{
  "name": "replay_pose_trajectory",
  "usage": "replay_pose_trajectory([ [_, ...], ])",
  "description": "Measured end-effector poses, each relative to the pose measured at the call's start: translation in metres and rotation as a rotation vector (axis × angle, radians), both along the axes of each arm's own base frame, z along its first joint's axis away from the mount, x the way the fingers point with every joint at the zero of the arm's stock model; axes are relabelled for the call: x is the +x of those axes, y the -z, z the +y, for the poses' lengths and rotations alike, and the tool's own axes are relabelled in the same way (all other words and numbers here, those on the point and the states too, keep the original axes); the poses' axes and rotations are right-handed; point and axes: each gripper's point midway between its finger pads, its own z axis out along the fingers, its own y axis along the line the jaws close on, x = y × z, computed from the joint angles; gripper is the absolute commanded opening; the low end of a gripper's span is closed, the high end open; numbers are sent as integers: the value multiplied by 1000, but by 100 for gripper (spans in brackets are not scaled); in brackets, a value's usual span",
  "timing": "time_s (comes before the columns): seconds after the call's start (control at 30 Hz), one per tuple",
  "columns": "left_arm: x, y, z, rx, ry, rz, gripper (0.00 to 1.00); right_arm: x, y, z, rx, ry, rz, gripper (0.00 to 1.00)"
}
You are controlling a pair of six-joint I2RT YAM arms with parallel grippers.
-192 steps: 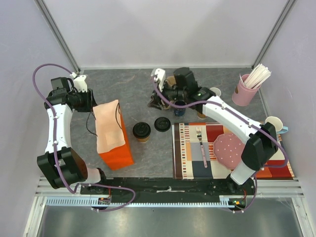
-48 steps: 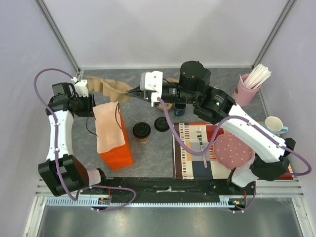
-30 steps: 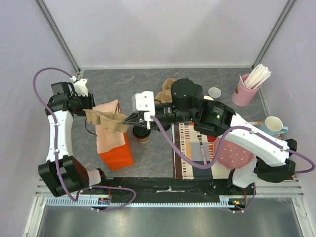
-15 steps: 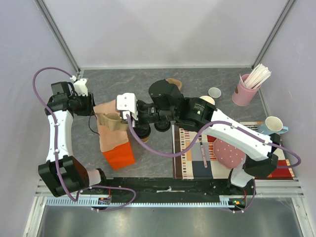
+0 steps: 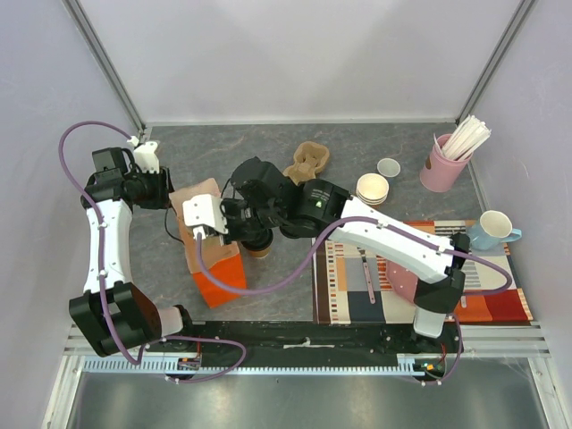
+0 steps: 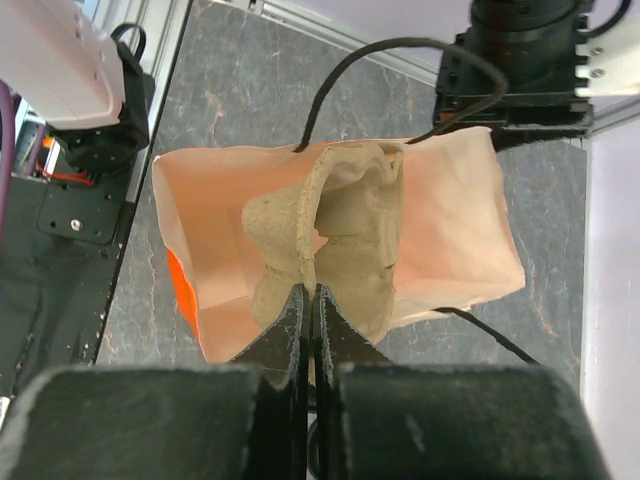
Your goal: Pack the takeout coffee
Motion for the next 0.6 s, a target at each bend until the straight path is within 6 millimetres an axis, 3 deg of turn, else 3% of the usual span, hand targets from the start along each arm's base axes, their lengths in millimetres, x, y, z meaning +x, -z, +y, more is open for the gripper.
replay_pose_trajectory([
  [0.27, 0, -1, -3, -13, 11, -4, 49, -12, 31, 15, -95, -99, -111, 0],
  [0.47, 0, -1, -4, -17, 15, -6, 49, -12, 59, 24, -166, -138, -150, 0],
  [0.6, 0, -1, -4, -18, 18, -7, 49, -10, 67, 27, -188, -145, -169, 0],
])
